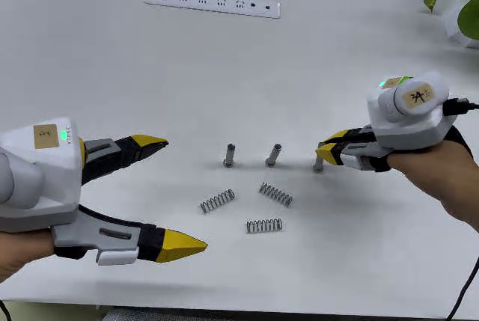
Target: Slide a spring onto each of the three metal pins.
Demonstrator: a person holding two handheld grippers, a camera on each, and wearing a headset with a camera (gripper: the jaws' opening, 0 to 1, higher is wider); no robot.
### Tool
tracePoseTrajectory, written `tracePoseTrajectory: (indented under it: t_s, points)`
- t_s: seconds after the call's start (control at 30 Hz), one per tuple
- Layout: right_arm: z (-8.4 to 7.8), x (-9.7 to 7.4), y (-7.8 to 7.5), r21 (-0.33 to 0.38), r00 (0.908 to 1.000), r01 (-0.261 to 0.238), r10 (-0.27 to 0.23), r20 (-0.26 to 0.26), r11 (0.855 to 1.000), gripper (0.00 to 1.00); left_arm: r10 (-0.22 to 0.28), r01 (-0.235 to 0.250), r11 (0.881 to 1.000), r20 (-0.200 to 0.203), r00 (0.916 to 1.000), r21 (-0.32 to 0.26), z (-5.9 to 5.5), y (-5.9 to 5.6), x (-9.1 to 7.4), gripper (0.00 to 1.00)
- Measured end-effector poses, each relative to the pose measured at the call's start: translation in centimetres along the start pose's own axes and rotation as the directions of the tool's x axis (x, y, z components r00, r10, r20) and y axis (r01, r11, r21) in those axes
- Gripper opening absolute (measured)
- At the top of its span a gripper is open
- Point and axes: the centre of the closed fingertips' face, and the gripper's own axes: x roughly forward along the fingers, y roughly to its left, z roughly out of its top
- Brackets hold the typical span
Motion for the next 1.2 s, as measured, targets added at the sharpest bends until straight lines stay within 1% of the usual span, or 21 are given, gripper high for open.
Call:
tracePoseTrajectory:
  t_s: [0.2, 0.27, 0.33, 0.47, 0.57, 0.9, 1.2]
  points:
    - [-0.18, -0.07, -0.17, 0.000, 0.9998, -0.004, 0.004, 0.020, 1.000, 0.09, -0.001, 0.001, 1.000, -0.001, 1.0000, 0.000, 0.00, -0.01, 0.05, 0.94]
    - [-0.30, -0.17, 0.22, -0.005, 0.9996, -0.004, 0.004, 0.027, 1.000, 0.09, -0.002, 0.002, 1.000, -0.001, 1.0000, 0.000, -0.01, -0.01, 0.08, 0.94]
    - [-0.22, -0.04, -0.08, -0.003, 0.9995, -0.002, 0.002, 0.031, 1.000, 0.09, -0.003, 0.003, 1.000, -0.003, 1.0000, -0.001, -0.02, -0.08, 0.13, 0.94]
    - [-0.29, -0.11, 0.00, -0.010, 0.9992, -0.001, 0.001, 0.039, 1.000, 0.09, -0.005, 0.005, 1.000, -0.005, 1.0000, -0.001, 0.04, -0.27, 0.23, 0.94]
    - [-0.33, -0.15, -0.06, -0.009, 0.9990, 0.001, 0.000, 0.045, 1.000, 0.09, -0.005, 0.005, 1.000, -0.007, 1.0000, -0.001, -0.03, -0.16, 0.20, 0.94]
    - [-0.49, -0.44, -0.12, -0.009, 0.9980, 0.006, -0.006, 0.062, 1.000, 0.09, -0.008, 0.008, 1.000, -0.006, 0.9999, -0.001, 0.30, -0.43, 0.41, 0.94]
    - [-0.54, -0.38, -0.08, -0.031, 0.9971, 0.016, -0.013, 0.075, 0.999, 0.09, -0.010, 0.010, 1.000, -0.006, 0.9999, 0.001, 0.45, -0.59, 0.53, 0.94]
